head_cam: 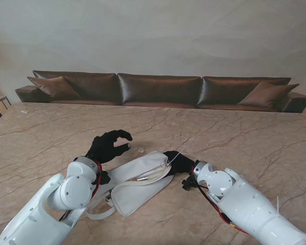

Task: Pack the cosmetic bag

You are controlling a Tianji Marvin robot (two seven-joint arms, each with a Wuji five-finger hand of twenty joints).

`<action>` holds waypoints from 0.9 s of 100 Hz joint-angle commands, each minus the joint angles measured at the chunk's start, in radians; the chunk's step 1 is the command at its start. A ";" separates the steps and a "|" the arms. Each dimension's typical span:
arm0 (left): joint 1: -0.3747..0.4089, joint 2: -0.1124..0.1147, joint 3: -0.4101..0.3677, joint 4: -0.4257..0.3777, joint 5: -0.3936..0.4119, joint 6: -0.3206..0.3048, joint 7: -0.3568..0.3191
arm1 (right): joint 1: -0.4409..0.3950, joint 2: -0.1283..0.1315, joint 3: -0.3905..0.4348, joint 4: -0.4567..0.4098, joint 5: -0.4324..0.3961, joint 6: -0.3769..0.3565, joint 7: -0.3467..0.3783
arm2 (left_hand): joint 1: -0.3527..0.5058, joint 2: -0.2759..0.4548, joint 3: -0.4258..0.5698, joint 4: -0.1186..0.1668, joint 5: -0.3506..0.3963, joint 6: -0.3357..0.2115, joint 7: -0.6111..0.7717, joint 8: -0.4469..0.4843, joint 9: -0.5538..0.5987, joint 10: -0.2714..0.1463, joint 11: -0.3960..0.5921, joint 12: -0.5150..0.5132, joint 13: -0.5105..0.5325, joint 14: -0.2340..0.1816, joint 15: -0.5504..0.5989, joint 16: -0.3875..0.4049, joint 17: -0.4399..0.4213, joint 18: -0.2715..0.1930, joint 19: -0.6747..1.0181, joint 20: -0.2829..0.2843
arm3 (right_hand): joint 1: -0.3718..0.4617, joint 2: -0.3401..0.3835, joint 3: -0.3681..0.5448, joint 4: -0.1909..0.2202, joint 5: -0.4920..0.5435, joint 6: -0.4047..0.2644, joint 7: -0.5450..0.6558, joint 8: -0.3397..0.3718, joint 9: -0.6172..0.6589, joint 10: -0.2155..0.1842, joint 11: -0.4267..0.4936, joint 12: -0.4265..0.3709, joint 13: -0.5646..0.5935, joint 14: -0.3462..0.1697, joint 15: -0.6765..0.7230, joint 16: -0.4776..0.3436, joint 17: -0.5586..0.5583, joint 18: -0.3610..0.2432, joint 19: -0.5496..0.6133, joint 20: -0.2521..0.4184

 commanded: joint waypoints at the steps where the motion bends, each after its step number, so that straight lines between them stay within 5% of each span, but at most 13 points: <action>1: 0.022 -0.011 0.008 -0.042 0.002 -0.003 0.002 | -0.010 -0.012 -0.008 -0.010 -0.009 0.005 0.002 | 0.021 -0.077 0.057 -0.045 0.058 -0.052 0.011 -0.026 -0.024 -0.033 0.009 -0.014 -0.034 -0.034 -0.012 -0.009 -0.016 -0.035 -0.041 0.000 | 0.186 0.201 0.134 0.071 0.153 -0.182 0.074 0.059 0.077 0.002 0.105 0.040 0.034 0.028 0.070 0.040 0.001 -0.004 0.021 0.016; 18: 0.063 0.010 0.036 -0.087 0.199 -0.112 0.025 | -0.008 -0.012 -0.009 -0.012 -0.019 0.013 -0.004 | 0.021 -0.163 0.074 -0.066 0.192 -0.065 0.097 -0.148 0.025 -0.062 0.064 0.034 -0.052 -0.038 0.007 0.030 -0.014 -0.063 -0.126 0.006 | 0.187 0.201 0.135 0.071 0.152 -0.179 0.072 0.063 0.075 0.005 0.109 0.043 0.036 0.030 0.079 0.056 0.005 -0.003 0.030 0.021; 28: 0.077 0.019 0.064 -0.102 0.253 -0.134 0.018 | -0.006 -0.013 -0.011 -0.011 -0.024 0.013 -0.008 | -0.015 -0.140 0.103 -0.061 0.225 0.028 0.049 -0.210 0.028 -0.069 0.075 0.057 -0.060 -0.041 0.020 0.053 -0.016 -0.073 -0.138 0.010 | 0.189 0.201 0.135 0.071 0.153 -0.181 0.072 0.065 0.075 0.005 0.111 0.044 0.036 0.030 0.083 0.064 0.004 -0.001 0.032 0.023; 40: 0.072 0.023 0.105 -0.096 0.283 -0.160 0.019 | -0.008 -0.010 -0.010 -0.018 -0.027 0.018 -0.004 | -0.029 -0.115 0.115 -0.051 0.256 0.070 -0.004 -0.257 0.021 -0.068 0.065 0.058 -0.076 -0.044 0.013 0.054 -0.015 -0.084 -0.168 0.003 | 0.188 0.201 0.136 0.070 0.154 -0.179 0.072 0.068 0.074 0.006 0.112 0.045 0.035 0.031 0.082 0.068 0.003 0.000 0.031 0.024; 50: 0.059 0.028 0.141 -0.093 0.299 -0.159 0.004 | -0.008 -0.010 -0.012 -0.018 -0.024 0.019 -0.001 | -0.053 -0.071 0.134 -0.026 0.250 0.108 -0.083 -0.281 -0.004 -0.066 0.048 0.048 -0.097 -0.049 0.004 0.049 -0.016 -0.099 -0.202 0.003 | 0.189 0.201 0.136 0.070 0.154 -0.177 0.072 0.068 0.073 0.007 0.114 0.045 0.034 0.032 0.082 0.071 0.001 0.002 0.030 0.024; 59: 0.032 0.028 0.181 -0.076 0.306 -0.153 0.000 | -0.006 -0.011 -0.015 -0.016 -0.023 0.019 -0.001 | -0.090 -0.035 0.143 0.026 0.191 0.128 -0.163 -0.284 -0.030 -0.058 0.042 0.043 -0.108 -0.050 0.002 0.048 -0.017 -0.105 -0.225 0.020 | 0.189 0.200 0.137 0.070 0.150 -0.179 0.070 0.068 0.075 0.007 0.115 0.045 0.035 0.031 0.082 0.074 0.001 0.003 0.029 0.025; 90: -0.042 0.012 0.277 -0.017 0.285 -0.056 0.027 | -0.005 -0.011 -0.021 -0.022 -0.017 0.017 0.005 | -0.114 -0.079 0.128 0.010 0.187 0.101 -0.030 -0.187 -0.019 -0.056 0.062 0.055 -0.095 -0.039 0.017 0.060 -0.016 -0.100 -0.227 0.059 | 0.187 0.198 0.139 0.068 0.155 -0.179 0.071 0.070 0.075 0.007 0.116 0.044 0.035 0.031 0.079 0.080 0.002 0.004 0.029 0.026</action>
